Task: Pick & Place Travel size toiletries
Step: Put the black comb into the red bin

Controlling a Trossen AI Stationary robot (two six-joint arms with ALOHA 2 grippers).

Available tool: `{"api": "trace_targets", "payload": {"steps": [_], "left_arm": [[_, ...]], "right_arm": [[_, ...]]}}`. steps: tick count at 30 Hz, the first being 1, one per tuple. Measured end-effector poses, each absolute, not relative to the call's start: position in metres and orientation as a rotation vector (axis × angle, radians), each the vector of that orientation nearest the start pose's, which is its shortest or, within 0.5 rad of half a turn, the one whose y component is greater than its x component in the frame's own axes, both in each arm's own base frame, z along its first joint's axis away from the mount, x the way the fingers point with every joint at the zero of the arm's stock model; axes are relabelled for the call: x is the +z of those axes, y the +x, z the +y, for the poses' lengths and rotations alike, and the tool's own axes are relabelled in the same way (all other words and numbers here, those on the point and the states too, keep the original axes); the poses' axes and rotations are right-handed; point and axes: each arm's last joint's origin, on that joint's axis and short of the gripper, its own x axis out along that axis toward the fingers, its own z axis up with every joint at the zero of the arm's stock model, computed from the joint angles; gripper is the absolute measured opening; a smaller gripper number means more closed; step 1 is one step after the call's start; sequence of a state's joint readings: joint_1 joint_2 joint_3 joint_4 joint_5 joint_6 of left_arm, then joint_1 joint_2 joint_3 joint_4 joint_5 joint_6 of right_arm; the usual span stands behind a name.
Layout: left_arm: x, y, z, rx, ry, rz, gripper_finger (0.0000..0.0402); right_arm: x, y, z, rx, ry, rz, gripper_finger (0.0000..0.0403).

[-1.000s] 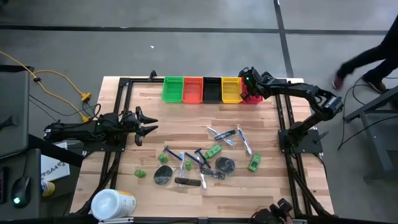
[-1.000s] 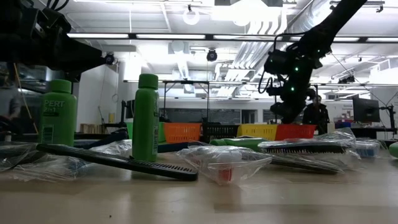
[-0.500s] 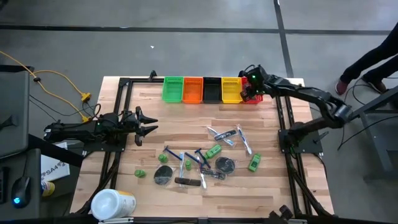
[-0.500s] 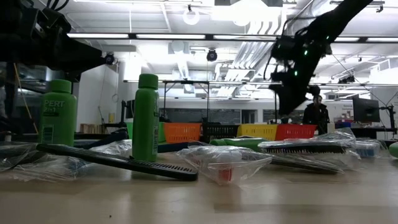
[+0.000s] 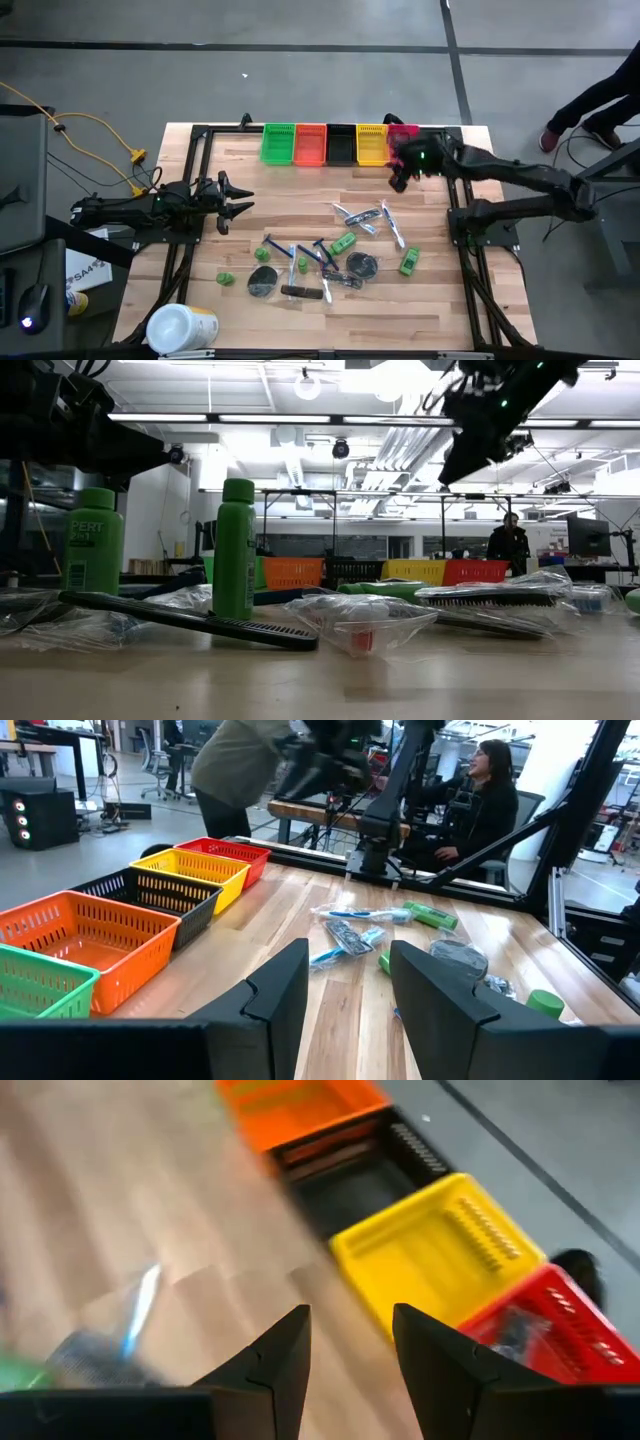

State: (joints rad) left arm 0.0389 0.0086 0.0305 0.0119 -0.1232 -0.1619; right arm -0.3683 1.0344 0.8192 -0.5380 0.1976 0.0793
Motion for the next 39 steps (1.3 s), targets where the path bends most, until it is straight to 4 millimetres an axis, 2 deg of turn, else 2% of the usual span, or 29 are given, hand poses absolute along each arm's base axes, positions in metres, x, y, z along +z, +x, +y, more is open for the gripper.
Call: {"api": "trace_targets", "payload": {"steps": [5,9,16,20,24,29,34,39], "left_arm": [[0.174,0.096,0.007,0.159,-0.163,-0.047,0.0143],[0.174,0.096,0.007,0.159,-0.163,-0.047,0.0143],[0.174,0.096,0.007,0.159,-0.163,-0.047,0.0143],[0.174,0.096,0.007,0.159,-0.163,-0.047,0.0143],[0.174,0.096,0.007,0.159,-0.163,-0.047,0.0143],[0.174,0.096,0.007,0.159,-0.163,-0.047,0.0143],[0.174,0.096,0.007,0.159,-0.163,-0.047,0.0143],[0.174,0.096,0.007,0.159,-0.163,-0.047,0.0143]], "right_arm": [[0.265,0.202,-0.039,-0.452,0.014,0.812,0.0139],[0.254,0.214,-0.013,-0.387,-0.086,0.859,0.0139],[0.219,0.237,0.020,-0.250,-0.215,1.013,0.0139],[0.193,0.251,0.027,-0.290,-0.208,1.086,0.0139],[0.165,0.259,0.030,-0.272,-0.366,1.206,0.0139],[0.141,0.265,0.029,-0.300,-0.511,1.298,0.0139],[0.127,0.269,0.031,-0.261,-0.563,1.332,0.0139],[0.125,0.268,0.033,-0.271,-0.592,1.338,0.0139]]}}
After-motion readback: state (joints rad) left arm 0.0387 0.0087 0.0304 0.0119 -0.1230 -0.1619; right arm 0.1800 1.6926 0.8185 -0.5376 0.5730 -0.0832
